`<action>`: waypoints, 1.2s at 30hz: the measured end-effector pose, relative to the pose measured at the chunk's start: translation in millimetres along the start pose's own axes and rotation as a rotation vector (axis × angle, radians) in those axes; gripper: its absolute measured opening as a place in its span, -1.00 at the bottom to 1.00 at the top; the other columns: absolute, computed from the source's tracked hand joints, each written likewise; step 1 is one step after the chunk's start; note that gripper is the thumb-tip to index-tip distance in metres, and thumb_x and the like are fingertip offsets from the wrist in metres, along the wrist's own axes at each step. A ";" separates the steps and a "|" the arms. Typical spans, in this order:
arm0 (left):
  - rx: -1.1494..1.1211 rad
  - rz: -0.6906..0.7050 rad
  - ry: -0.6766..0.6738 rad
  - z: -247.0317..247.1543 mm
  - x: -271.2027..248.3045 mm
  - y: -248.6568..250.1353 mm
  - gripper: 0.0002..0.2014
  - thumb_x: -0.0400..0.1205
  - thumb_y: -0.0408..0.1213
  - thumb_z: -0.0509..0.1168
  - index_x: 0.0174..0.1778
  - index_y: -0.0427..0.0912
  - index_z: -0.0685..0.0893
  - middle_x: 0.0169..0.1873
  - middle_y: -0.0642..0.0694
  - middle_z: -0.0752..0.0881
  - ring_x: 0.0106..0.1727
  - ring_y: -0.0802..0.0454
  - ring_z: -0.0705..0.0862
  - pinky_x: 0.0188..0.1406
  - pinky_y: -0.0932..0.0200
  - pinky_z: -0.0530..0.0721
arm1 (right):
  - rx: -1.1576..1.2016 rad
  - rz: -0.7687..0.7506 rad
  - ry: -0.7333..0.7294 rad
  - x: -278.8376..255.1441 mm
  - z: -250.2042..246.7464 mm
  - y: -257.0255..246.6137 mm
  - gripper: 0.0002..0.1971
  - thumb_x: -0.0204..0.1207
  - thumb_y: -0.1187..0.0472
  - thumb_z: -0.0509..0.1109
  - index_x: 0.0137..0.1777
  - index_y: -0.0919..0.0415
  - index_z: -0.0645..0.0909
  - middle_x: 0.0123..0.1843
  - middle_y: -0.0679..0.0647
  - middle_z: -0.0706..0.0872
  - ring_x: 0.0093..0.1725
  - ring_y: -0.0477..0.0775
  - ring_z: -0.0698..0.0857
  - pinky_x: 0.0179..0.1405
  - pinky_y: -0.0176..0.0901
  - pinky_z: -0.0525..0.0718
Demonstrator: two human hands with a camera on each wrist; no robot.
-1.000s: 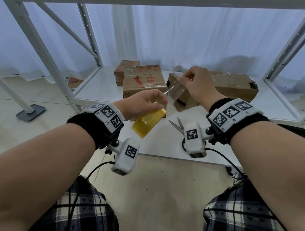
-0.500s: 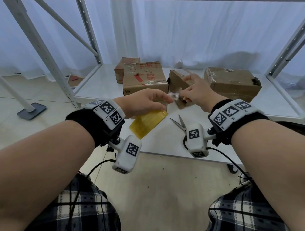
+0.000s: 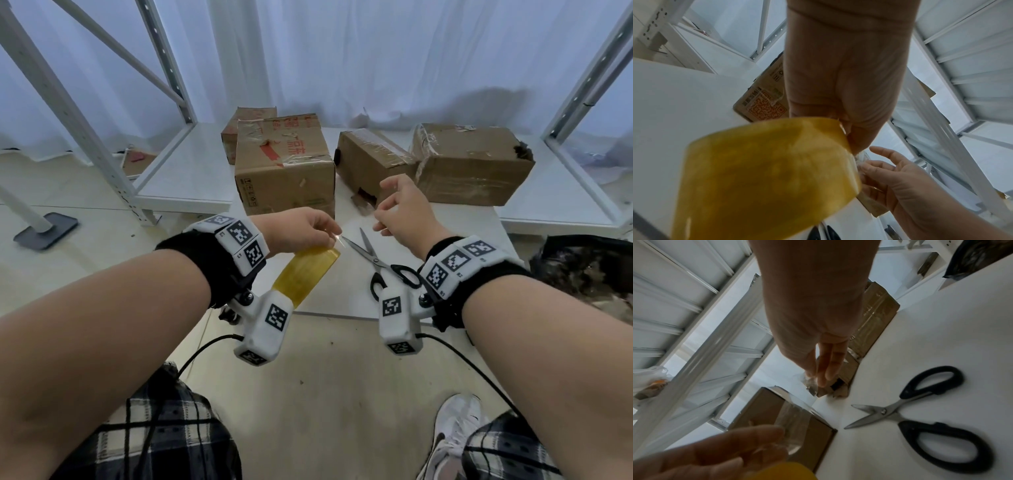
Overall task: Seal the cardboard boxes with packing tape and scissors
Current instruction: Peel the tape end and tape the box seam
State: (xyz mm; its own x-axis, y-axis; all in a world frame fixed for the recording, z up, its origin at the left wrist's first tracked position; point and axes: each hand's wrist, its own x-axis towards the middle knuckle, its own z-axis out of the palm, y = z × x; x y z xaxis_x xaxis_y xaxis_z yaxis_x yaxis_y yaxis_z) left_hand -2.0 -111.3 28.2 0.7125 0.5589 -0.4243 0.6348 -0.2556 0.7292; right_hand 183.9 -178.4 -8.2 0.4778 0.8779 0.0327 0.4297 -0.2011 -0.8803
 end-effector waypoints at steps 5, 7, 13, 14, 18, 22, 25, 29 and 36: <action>-0.003 0.006 -0.008 10.6 8.2 -2.1 -0.67 0.70 -0.37 0.23 0.40 -0.12 0.55 0.10 0.04 0.63 0.02 0.22 0.62 -0.13 0.44 0.58 | 0.025 -0.026 0.081 -1.5 0.2 16.9 -0.57 0.61 0.44 0.23 0.43 0.12 0.36 -0.02 0.15 0.64 -0.25 0.05 0.77 -0.25 -0.24 0.68; -0.012 0.014 -0.007 11.9 9.5 -3.9 -0.67 0.71 -0.35 0.22 0.40 -0.08 0.56 0.11 0.08 0.62 0.00 0.26 0.62 -0.18 0.44 0.59 | 0.001 0.007 0.039 0.6 -0.9 22.2 -0.54 0.62 0.41 0.21 0.49 0.11 0.32 0.08 0.10 0.62 -0.16 0.04 0.77 -0.10 -0.13 0.73; -0.047 0.050 0.006 9.1 10.5 -9.0 -0.64 0.72 -0.37 0.20 0.44 -0.06 0.54 0.18 0.05 0.61 0.05 0.29 0.62 -0.01 0.38 0.59 | -0.402 0.230 -0.149 -0.9 -1.5 38.7 -0.61 0.58 0.39 0.23 0.42 0.28 0.44 0.33 0.23 0.55 0.24 0.21 0.56 0.17 -0.06 0.53; -0.052 0.058 0.007 8.1 10.4 -9.3 -0.63 0.72 -0.38 0.18 0.45 -0.06 0.53 0.20 0.05 0.60 0.05 0.29 0.62 -0.01 0.39 0.59 | -0.515 0.271 -0.199 -4.3 -0.9 41.6 -0.64 0.58 0.34 0.27 0.38 0.31 0.48 0.34 0.27 0.55 0.28 0.25 0.56 0.20 -0.05 0.54; -0.085 0.098 0.052 4.7 7.3 -8.8 -0.62 0.74 -0.41 0.13 0.46 -0.07 0.52 0.20 0.09 0.59 0.00 0.37 0.61 -0.08 0.50 0.60 | -0.786 0.333 -0.366 -17.4 5.9 51.1 -0.42 0.50 0.00 0.47 0.41 0.28 0.41 0.38 0.28 0.46 0.35 0.30 0.48 0.31 0.04 0.51; -0.129 0.150 0.110 0.8 0.7 -6.4 -0.63 0.73 -0.41 0.14 0.45 -0.06 0.54 0.14 0.12 0.61 -0.06 0.34 0.63 -0.18 0.51 0.62 | -0.812 0.259 -0.311 -23.6 11.9 54.0 -0.32 0.41 -0.02 0.55 0.39 0.27 0.34 0.36 0.28 0.34 0.32 0.29 0.43 0.26 0.05 0.51; -0.157 0.184 0.135 -3.6 -5.5 -2.4 -0.63 0.73 -0.41 0.15 0.44 -0.07 0.54 0.09 0.13 0.61 -0.09 0.29 0.64 -0.21 0.48 0.65 | -0.836 0.226 -0.367 -26.3 15.1 52.6 -0.37 0.42 0.06 0.54 0.36 0.29 0.32 0.22 0.25 0.55 0.15 0.24 0.58 0.03 -0.02 0.58; -0.218 0.204 0.213 -10.1 -11.5 3.1 -0.62 0.72 -0.46 0.10 0.41 -0.07 0.56 0.12 0.00 0.63 -0.17 0.28 0.67 -0.36 0.47 0.63 | -0.812 0.227 -0.331 -28.0 12.2 47.1 -0.49 0.46 0.24 0.45 0.32 0.30 0.31 0.07 0.22 0.62 -0.03 0.19 0.59 -0.16 -0.08 0.53; -0.337 0.287 0.355 -18.5 -18.0 10.9 -0.62 0.75 -0.49 0.00 0.36 -0.10 0.56 -0.16 -0.03 0.60 -0.33 0.07 0.51 -0.52 0.36 0.57 | -0.457 0.239 -0.201 -19.6 -23.6 9.8 -0.35 0.50 0.23 0.47 0.55 0.22 0.30 0.31 0.24 0.56 0.14 0.16 0.59 -0.04 -0.13 0.53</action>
State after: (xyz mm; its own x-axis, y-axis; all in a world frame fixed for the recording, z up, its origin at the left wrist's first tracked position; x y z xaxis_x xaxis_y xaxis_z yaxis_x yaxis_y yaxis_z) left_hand -13.4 -109.6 53.7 0.6613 0.7498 -0.0194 0.2584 -0.2035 0.9444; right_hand 196.8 -207.8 -6.4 0.4663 0.8413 -0.2733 0.6377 -0.5338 -0.5553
